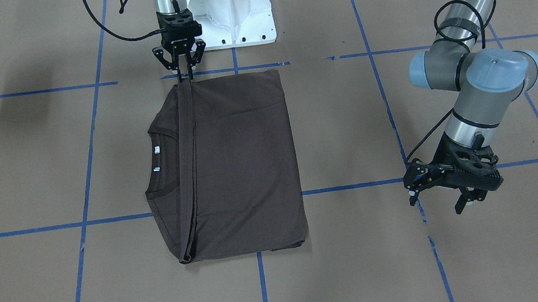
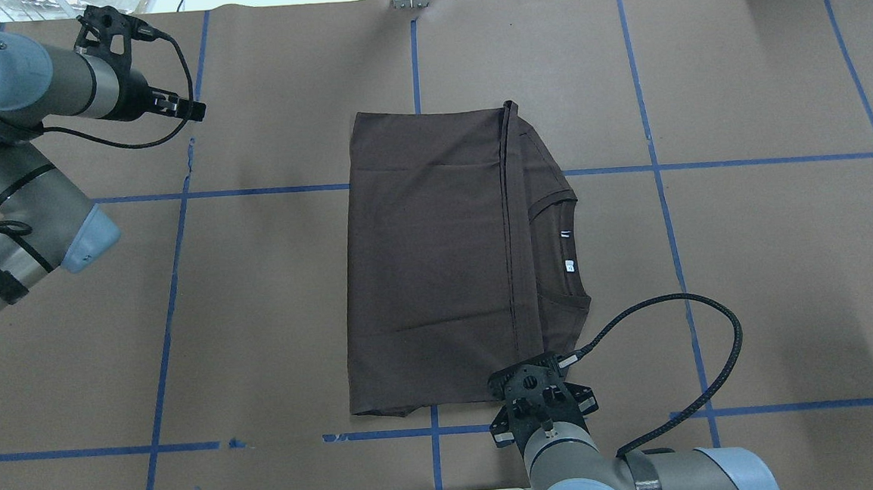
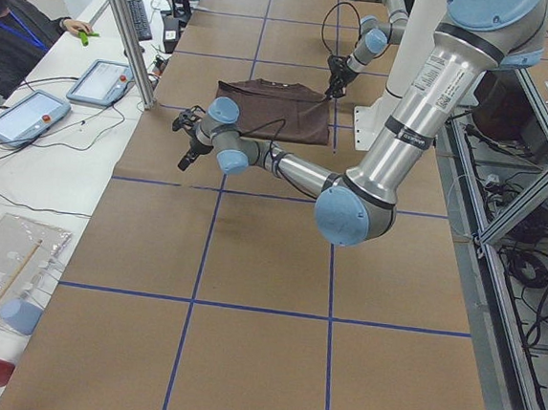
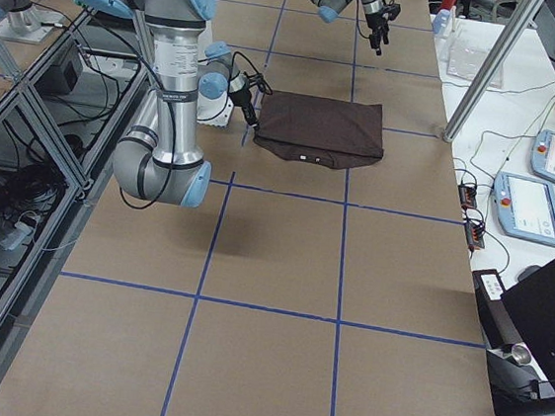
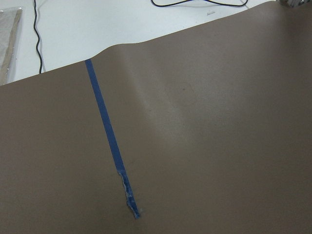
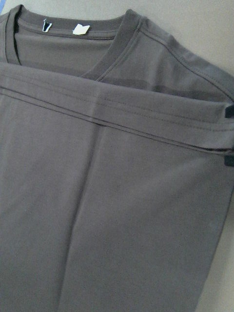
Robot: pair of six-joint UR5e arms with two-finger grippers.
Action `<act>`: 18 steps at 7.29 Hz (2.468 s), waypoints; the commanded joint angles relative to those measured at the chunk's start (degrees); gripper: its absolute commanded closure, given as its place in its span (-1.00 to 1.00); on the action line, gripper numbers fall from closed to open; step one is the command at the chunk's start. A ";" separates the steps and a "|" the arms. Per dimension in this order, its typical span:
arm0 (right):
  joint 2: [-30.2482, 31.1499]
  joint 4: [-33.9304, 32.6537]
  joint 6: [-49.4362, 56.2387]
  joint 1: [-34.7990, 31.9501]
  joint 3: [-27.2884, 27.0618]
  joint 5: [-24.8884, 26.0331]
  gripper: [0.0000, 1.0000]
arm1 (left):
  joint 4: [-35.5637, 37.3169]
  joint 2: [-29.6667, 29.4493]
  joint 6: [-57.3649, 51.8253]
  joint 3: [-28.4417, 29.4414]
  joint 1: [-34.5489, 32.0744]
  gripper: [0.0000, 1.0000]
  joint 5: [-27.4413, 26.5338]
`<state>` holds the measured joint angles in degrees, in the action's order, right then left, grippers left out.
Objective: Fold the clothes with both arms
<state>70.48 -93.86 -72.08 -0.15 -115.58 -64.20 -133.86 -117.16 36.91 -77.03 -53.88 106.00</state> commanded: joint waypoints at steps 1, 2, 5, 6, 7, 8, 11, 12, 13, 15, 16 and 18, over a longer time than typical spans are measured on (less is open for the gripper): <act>0.00 -0.10 1.15 -0.72 0.00 -0.05 0.53 | 0.00 0.00 0.00 0.04 0.00 -1.00 0.00; 0.00 -0.10 1.50 -0.90 -0.08 0.04 0.85 | 0.00 0.00 0.00 0.04 0.00 -1.00 0.00; 0.26 -0.01 1.07 -1.60 -0.61 0.21 1.00 | 0.00 0.00 0.00 0.04 0.00 -1.00 0.00; 0.96 -0.01 0.11 -1.78 -0.87 0.21 1.00 | 0.00 0.00 0.00 0.04 0.00 -1.00 0.00; 1.41 0.08 -6.52 -1.70 -0.79 0.04 1.00 | 0.00 0.00 0.00 0.04 0.00 -1.00 0.00; 2.45 -0.01 -12.24 -1.35 -0.96 -0.22 1.00 | 0.00 0.00 0.00 0.04 0.00 -1.00 0.00; 4.22 -0.01 -20.18 0.93 -1.66 -0.05 1.00 | 0.00 0.00 0.00 0.04 0.00 -1.00 0.00; 4.40 -0.01 -21.60 1.38 -1.67 0.04 1.00 | 0.00 0.00 0.00 0.13 0.00 -1.00 0.00; 4.57 -0.01 -22.05 1.47 -1.67 0.04 1.00 | 0.00 0.00 0.00 0.13 0.09 -1.00 -0.09; 5.01 -0.01 -21.96 1.29 -1.75 0.04 -0.49 | 0.00 0.00 0.00 0.21 0.09 -1.00 -0.09; 5.01 -0.01 -21.35 1.21 -3.58 -0.40 -0.99 | 0.00 0.00 0.00 0.21 0.09 -1.00 0.00; 4.58 -0.10 -14.99 -0.89 -6.58 -3.98 -1.00 | 0.00 0.00 0.00 0.21 0.09 -1.00 0.00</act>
<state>75.39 -93.92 -91.57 0.32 -120.68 -65.68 -133.86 -117.16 36.91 -76.82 -53.79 105.99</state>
